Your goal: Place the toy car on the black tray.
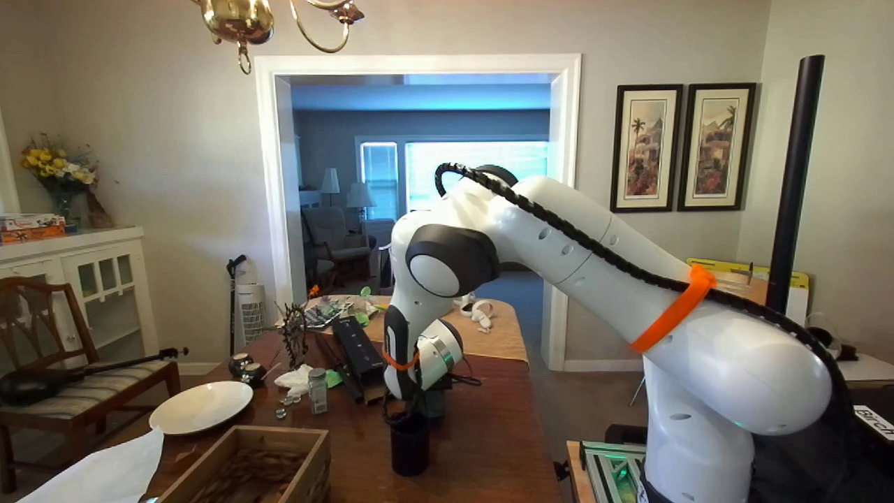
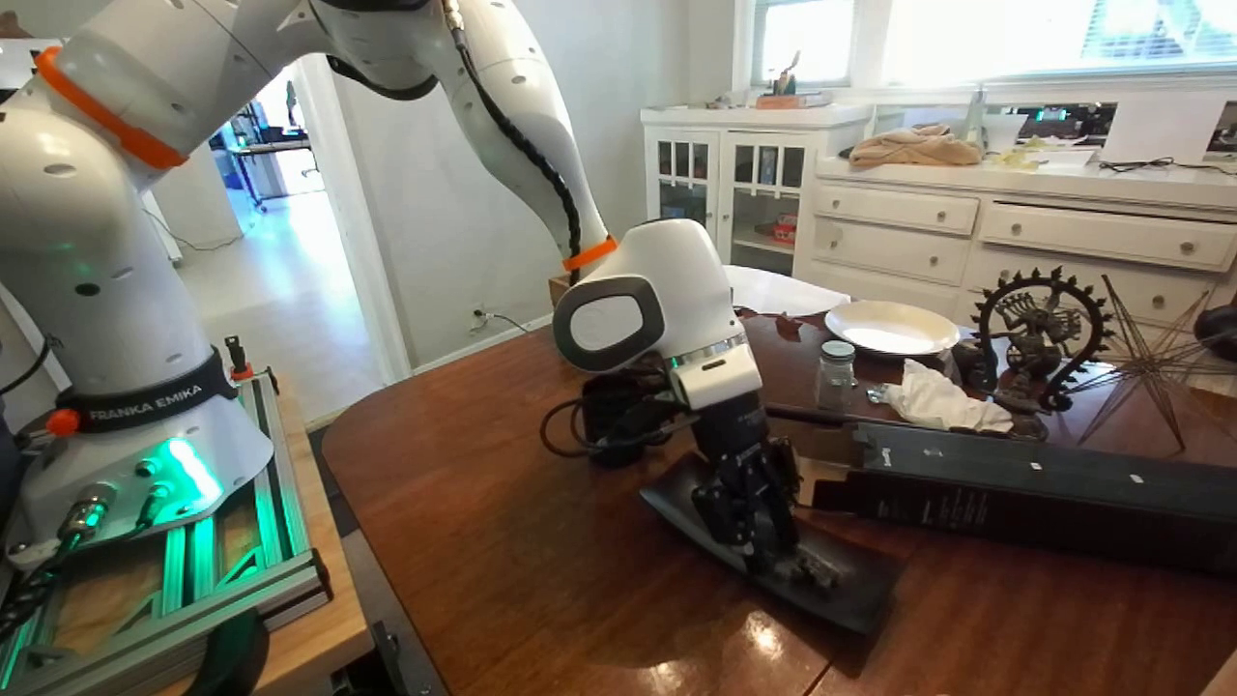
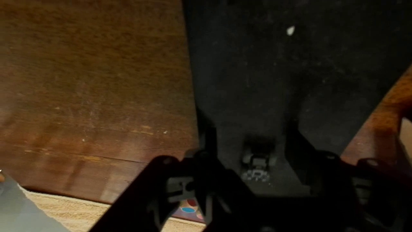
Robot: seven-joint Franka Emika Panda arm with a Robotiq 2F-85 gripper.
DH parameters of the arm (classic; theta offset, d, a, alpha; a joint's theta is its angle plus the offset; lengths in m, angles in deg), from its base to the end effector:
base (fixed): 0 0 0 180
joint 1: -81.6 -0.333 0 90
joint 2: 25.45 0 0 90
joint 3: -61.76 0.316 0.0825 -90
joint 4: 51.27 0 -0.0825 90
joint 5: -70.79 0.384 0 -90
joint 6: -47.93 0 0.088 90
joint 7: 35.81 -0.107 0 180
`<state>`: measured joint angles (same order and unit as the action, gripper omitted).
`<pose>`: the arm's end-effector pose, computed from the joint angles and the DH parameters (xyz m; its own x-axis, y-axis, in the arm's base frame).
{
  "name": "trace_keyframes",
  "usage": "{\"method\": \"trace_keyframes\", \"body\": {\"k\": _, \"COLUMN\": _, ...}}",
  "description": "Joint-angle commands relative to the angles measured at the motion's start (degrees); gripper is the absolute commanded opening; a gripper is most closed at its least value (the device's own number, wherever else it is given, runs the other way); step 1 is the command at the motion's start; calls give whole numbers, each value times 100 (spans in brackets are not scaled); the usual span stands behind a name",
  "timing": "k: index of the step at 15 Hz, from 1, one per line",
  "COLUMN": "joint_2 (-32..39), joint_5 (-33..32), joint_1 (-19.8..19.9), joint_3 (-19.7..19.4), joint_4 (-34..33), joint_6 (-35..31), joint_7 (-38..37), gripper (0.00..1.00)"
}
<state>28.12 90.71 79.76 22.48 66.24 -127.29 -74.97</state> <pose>0.4576 -0.3839 0.1087 0.1808 -0.8438 0.5053 -0.9835 -0.1502 0.1011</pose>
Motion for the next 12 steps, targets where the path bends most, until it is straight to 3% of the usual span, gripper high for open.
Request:
{"method": "trace_keyframes", "body": {"k": 1, "joint_2": -30, "joint_5": 81, "joint_1": -55, "joint_3": 58, "joint_4": 88, "joint_6": 179, "joint_7": -152, "gripper": 91}}
{"method": "trace_keyframes", "body": {"k": 3, "joint_2": -67, "joint_5": 73, "joint_1": -26, "joint_3": 73, "joint_4": 76, "joint_6": 193, "joint_7": -159, "gripper": 100}}
{"method": "trace_keyframes", "body": {"k": 8, "joint_2": -176, "joint_5": 62, "joint_1": 27, "joint_3": 102, "joint_4": 75, "joint_6": 285, "joint_7": -239, "gripper": 100}}
{"method": "trace_keyframes", "body": {"k": 12, "joint_2": -597, "joint_5": 65, "joint_1": 305, "joint_3": 317, "joint_4": 16, "joint_6": 459, "joint_7": -222, "gripper": 100}}
